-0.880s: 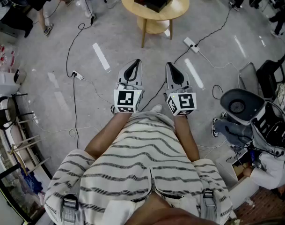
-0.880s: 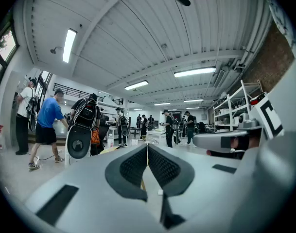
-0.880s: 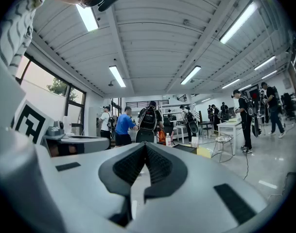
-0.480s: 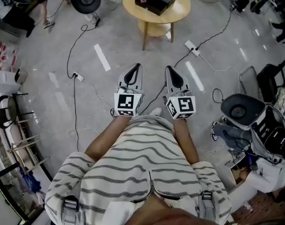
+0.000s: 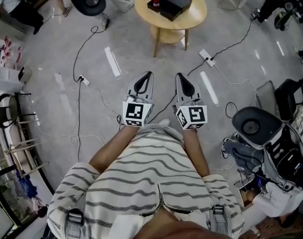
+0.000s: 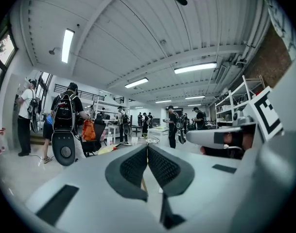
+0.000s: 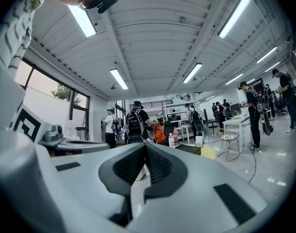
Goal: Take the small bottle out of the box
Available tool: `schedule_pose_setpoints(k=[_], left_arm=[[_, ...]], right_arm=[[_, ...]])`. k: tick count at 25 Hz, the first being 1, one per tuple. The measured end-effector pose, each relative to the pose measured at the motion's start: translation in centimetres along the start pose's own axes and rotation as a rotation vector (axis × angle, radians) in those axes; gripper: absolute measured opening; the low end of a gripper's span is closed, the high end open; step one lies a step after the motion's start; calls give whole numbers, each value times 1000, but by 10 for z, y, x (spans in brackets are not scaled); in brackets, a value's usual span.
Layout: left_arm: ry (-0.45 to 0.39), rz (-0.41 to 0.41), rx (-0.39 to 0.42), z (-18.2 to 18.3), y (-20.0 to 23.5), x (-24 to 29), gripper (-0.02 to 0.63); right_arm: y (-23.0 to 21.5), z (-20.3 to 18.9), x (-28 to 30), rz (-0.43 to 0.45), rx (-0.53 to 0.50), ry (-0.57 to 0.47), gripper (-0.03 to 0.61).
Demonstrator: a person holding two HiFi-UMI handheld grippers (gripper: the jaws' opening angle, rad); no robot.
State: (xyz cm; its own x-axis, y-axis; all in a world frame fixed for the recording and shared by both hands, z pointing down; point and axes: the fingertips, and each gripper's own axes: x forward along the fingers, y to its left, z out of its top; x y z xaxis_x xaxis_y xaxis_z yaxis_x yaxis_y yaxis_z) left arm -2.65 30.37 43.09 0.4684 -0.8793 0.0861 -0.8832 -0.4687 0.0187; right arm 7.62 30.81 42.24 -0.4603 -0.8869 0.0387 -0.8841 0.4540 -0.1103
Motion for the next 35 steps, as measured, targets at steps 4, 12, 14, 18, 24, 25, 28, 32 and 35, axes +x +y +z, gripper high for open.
schedule_pose_setpoints(k=[4,12,14,18,24,25,28,32,35], left_arm=[[11,6,17,-9,-9,4,21],[42,28,24,-16,-13,11,21],[47,40,20,-17,-10,12,21],[58,46,1,-22,-1,27,21],[53,28,-12,-29,15,76,21],[54,28,-14,-30,18,84,21],[52,20,-6,-28,30,107,21],[54,18,-4,-30,54,144,21],[59,18,-9,-25,76,174,21]], right_arm=[[-10,-6,1,18,-6,-1,18],[-27,-14,3,14,29,13,18],[-27,-14,6,16,25,12,18],[-29,-16,20,27,14,23,18],[-51,-19,59,35,-2,36,18],[-56,-18,66,32,-2,36,18],[-69,-18,92,21,0,33,18],[-85,-22,133,28,-1,45,18],[-97,-18,168,30,5,50,18]])
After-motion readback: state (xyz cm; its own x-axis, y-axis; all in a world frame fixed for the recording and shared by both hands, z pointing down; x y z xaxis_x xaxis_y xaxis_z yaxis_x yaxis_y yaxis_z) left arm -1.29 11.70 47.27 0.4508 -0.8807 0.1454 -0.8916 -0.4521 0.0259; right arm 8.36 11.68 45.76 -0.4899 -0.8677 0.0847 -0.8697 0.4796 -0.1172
